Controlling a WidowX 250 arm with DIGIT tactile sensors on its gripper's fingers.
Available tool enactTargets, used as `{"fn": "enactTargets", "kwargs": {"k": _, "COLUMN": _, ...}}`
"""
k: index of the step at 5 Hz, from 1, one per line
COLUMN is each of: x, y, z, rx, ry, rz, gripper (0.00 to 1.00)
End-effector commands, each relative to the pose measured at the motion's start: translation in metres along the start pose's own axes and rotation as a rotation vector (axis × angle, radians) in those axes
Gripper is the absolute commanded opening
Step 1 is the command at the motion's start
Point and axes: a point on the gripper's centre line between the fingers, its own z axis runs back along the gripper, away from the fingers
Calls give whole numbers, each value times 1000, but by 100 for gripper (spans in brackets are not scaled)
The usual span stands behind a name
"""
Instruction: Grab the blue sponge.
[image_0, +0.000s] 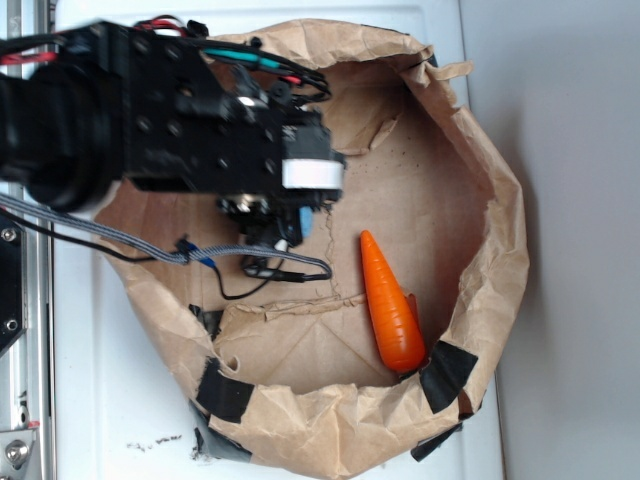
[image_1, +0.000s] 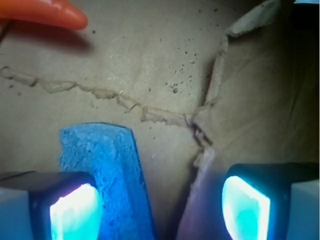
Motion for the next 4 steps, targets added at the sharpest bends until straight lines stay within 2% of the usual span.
{"fn": "enactTargets", "kwargs": {"k": 1, "x": 5, "y": -8, "z": 28, "rx": -68, "ry": -46, "rz": 55, "gripper": 0}}
{"fn": "enactTargets", "kwargs": {"k": 2, "x": 11, "y": -5, "z": 79, "rx": -119, "ry": -96, "rz": 99, "gripper": 0}}
{"fn": "enactTargets", "kwargs": {"k": 3, "x": 20, "y": 0, "z": 124, "rx": -168, "ry": -115, "rz": 140, "gripper": 0}}
{"fn": "enactTargets", "kwargs": {"k": 4, "x": 23, "y": 2, "z": 136, "rx": -185, "ry": -113, "rz": 151, "gripper": 0}}
